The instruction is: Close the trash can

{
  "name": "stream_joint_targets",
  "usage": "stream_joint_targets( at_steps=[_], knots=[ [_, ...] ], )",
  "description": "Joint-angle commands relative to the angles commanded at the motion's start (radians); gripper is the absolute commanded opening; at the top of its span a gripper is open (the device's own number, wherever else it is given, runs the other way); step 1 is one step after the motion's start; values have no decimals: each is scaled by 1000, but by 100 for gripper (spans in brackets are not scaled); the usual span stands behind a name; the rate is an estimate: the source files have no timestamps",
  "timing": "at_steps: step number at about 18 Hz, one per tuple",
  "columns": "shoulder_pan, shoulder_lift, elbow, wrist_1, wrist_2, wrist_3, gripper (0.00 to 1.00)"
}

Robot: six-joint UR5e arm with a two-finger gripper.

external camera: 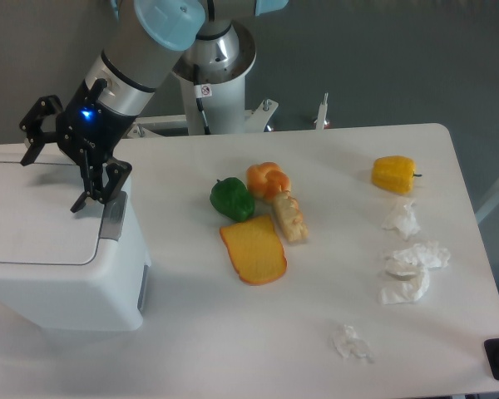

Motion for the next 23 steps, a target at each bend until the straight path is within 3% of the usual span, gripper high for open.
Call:
stream_joint_targets(
  at_steps=[11, 15, 19, 23],
  knots=[
    [80, 17, 51, 2, -3, -3, 100],
    [140, 43, 84, 2, 101, -2, 100],
    [149, 46, 100, 5, 104, 0, 100],
    [224, 72, 110, 6, 112, 21, 100]
  ],
)
